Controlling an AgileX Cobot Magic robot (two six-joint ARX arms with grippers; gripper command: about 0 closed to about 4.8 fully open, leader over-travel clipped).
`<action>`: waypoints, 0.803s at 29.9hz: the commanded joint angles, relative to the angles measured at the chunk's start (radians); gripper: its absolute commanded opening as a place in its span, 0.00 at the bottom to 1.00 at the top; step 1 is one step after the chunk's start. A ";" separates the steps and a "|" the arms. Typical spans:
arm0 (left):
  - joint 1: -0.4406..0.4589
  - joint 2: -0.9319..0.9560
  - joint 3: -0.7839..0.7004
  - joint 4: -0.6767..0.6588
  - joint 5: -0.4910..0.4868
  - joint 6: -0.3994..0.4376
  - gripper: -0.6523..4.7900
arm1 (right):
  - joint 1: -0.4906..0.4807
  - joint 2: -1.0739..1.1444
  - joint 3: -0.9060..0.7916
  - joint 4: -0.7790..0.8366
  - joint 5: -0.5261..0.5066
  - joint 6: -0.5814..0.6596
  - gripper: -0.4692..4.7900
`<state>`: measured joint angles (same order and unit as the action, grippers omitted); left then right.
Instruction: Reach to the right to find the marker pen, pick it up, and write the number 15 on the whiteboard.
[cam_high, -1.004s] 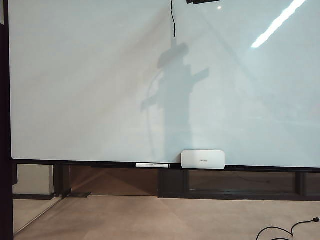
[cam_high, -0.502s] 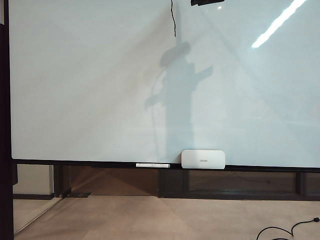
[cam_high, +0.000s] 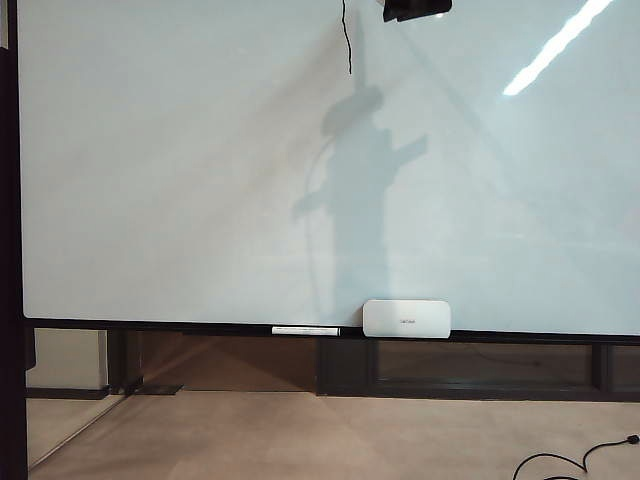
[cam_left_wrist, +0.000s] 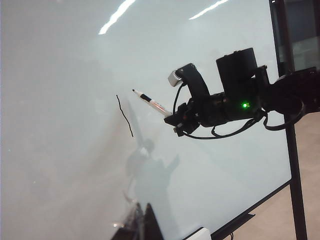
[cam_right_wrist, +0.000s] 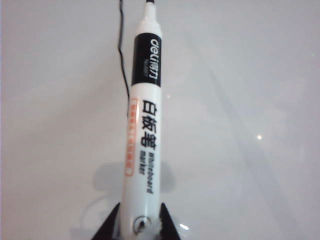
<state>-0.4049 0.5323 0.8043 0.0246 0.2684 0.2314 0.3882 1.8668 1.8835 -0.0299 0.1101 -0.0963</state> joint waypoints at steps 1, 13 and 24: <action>0.000 -0.002 0.005 0.007 -0.002 0.002 0.11 | -0.008 0.000 0.006 0.016 0.011 -0.001 0.09; 0.000 0.004 0.005 0.007 -0.003 0.005 0.11 | -0.019 0.002 0.006 0.044 0.021 -0.001 0.09; 0.000 0.005 0.005 0.000 -0.021 0.032 0.11 | -0.018 -0.004 0.006 0.038 0.080 0.015 0.09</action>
<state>-0.4049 0.5377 0.8043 0.0227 0.2512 0.2520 0.3691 1.8732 1.8835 -0.0132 0.1802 -0.0921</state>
